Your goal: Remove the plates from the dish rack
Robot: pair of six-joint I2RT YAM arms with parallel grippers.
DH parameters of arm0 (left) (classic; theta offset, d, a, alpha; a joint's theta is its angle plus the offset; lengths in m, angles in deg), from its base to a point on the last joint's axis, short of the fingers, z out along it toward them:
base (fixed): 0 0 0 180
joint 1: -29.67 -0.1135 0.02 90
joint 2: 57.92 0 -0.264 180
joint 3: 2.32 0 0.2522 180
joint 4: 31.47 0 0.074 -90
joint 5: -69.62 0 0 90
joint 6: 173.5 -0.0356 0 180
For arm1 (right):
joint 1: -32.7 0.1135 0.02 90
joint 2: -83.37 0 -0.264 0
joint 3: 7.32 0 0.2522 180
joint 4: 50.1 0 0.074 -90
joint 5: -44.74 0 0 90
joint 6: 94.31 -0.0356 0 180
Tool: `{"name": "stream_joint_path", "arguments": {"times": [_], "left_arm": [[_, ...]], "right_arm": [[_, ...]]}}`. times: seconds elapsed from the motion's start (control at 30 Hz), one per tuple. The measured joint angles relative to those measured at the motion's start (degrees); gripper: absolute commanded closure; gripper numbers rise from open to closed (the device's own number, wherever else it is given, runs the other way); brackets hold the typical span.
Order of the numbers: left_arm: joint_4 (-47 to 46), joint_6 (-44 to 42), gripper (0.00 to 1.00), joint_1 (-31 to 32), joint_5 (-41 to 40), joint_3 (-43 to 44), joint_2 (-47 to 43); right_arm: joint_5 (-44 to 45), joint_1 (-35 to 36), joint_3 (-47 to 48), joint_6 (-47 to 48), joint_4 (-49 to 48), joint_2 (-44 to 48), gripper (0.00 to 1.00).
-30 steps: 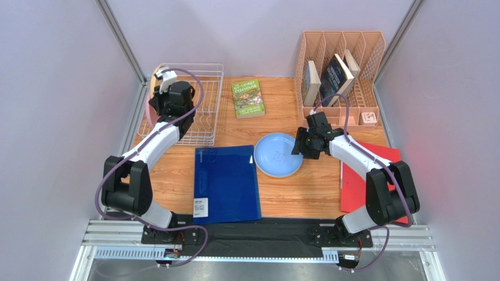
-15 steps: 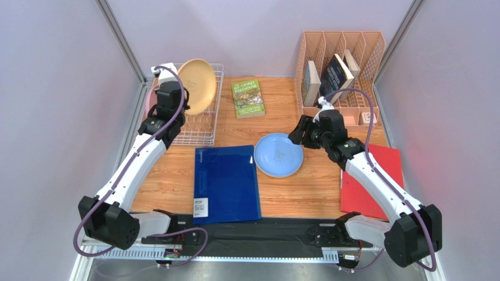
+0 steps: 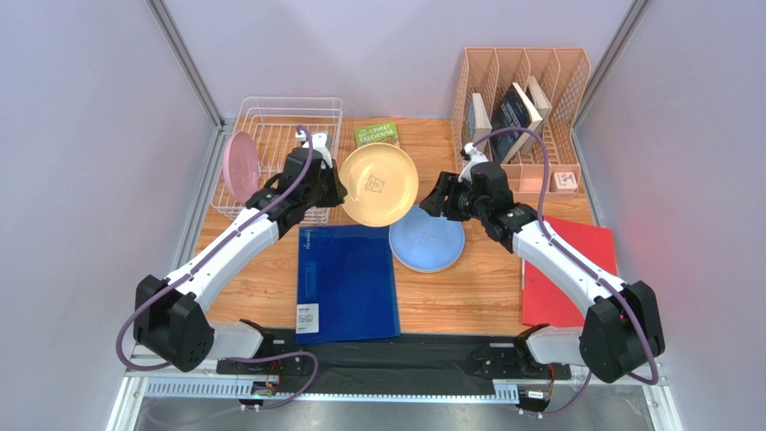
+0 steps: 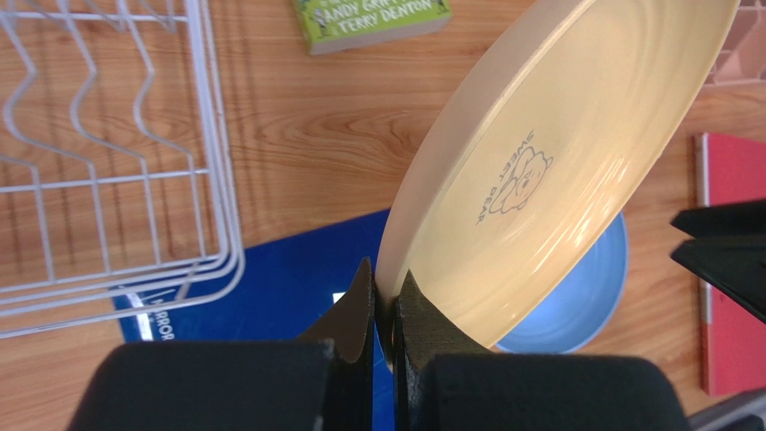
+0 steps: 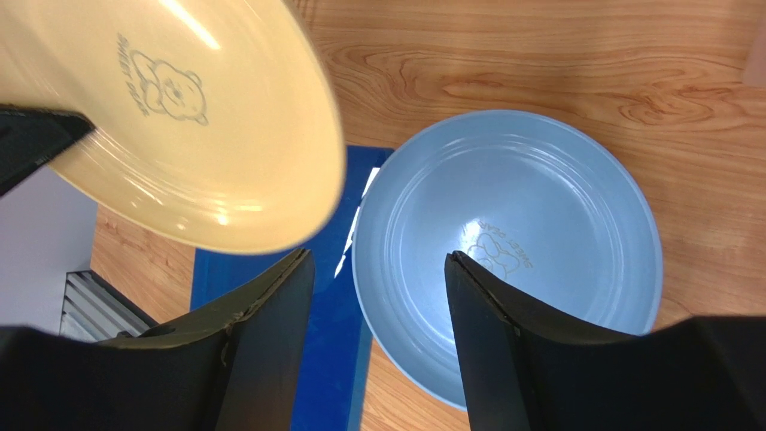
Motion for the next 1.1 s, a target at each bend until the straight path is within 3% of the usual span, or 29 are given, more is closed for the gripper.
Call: {"name": "stream_joint_path", "arguments": {"times": [0.27,0.37,0.4,0.53,0.57,0.6,0.63,0.7,0.77,0.87,0.9,0.93,0.97,1.1], "left_arm": [[-0.68,1.51,1.00,2.95,3.23,0.00,0.57],[-1.44,1.53,1.00,3.43,4.57,0.00,0.57],[-1.81,1.53,1.00,3.54,5.03,-0.02,0.55],[-2.60,0.98,1.00,3.76,5.68,-0.09,0.55],[-2.54,0.85,1.00,3.61,4.90,-0.37,0.52],[-2.47,0.66,0.80,3.37,4.50,-0.59,0.52],[-2.47,0.46,0.67,3.06,4.02,-0.96,0.52],[-2.43,0.24,0.61,2.97,3.50,-1.31,0.52],[-2.25,-0.52,0.48,3.28,2.12,-1.29,0.44],[-1.46,-2.03,0.39,3.74,-1.20,-1.29,-0.37],[-1.16,-2.58,0.19,3.80,-2.82,-1.27,-0.87],[-0.92,-3.23,0.06,3.89,-4.50,-1.27,-1.44],[-0.70,-4.46,0.00,3.89,-6.32,-1.27,-2.05],[-0.24,-7.34,0.00,3.91,-16.50,-1.27,-5.07]], "right_arm": [[-0.59,1.22,3.21,-0.39,-1.92,-4.59,0.42],[-0.59,1.27,3.91,-0.39,-2.14,-6.16,0.47],[-0.59,1.27,4.02,-0.37,-2.16,-6.62,0.52],[-0.85,1.27,4.37,-0.61,-2.29,-7.80,0.96],[-0.94,1.29,4.57,-0.83,-2.19,-7.82,0.99],[-1.25,1.27,4.81,-0.98,-2.03,-7.82,1.00],[-1.53,1.27,5.25,-1.38,-2.08,-7.80,1.00],[-1.36,1.27,5.51,-0.74,-1.86,-7.45,1.00],[0.17,1.38,5.33,-0.52,-0.48,-6.67,1.00],[3.06,0.83,4.66,-0.37,1.64,-5.44,1.00],[3.78,0.52,4.39,-0.35,2.51,-4.96,1.00],[4.59,0.11,4.04,-0.33,3.54,-4.31,1.00],[5.42,-0.59,3.58,-0.31,5.22,-3.34,1.00],[7.61,-3.45,2.71,-0.13,10.69,-0.26,1.00]]}}
